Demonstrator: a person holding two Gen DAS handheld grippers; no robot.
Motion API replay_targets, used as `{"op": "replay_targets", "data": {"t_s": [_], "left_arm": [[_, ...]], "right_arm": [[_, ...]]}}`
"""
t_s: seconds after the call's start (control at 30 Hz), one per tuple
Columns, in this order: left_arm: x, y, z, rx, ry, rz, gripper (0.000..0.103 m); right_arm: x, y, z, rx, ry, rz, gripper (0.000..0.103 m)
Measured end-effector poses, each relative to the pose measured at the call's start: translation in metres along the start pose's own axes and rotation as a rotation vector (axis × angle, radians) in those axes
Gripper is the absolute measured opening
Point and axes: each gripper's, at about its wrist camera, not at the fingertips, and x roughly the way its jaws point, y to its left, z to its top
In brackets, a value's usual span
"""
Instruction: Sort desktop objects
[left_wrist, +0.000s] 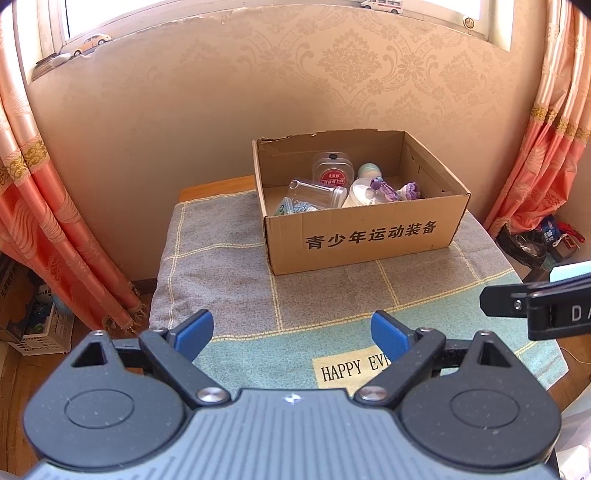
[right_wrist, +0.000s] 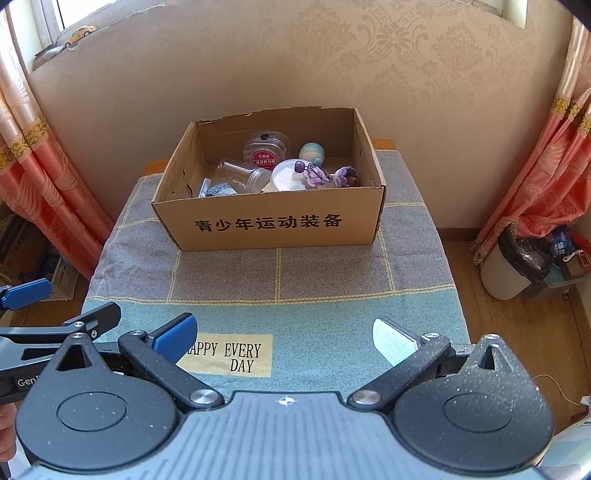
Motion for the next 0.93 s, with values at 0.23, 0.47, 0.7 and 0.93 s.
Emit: {"op": "replay_targets", "data": {"t_s": [0.23,0.47,0.7,0.93], "left_arm": [[0.001,-0.0015,0.0009,-0.002,0.001,-0.009,0.092],[0.001,-0.0027,0.0005,0.002,0.005,-0.015,0.092],[0.0023,-0.0032,0.001,0.002,0.008,-0.015,0.092],[0.0027,-0.0033,0.0005,0.0,0.011,-0.015,0.092]], "right_arm": [[0.0002,-0.0031,-0.001,0.018,0.007,0.014,0.103],[-0.0007,-0.0033,-0.0015,0.02,0.008,0.019,0.103],[-0.0013,-0.0031,-0.0013,0.025,0.011,0.023,0.103],[-0.0009,-0.0018,-0.0012,0.022,0.017,0.025,0.103]]}}
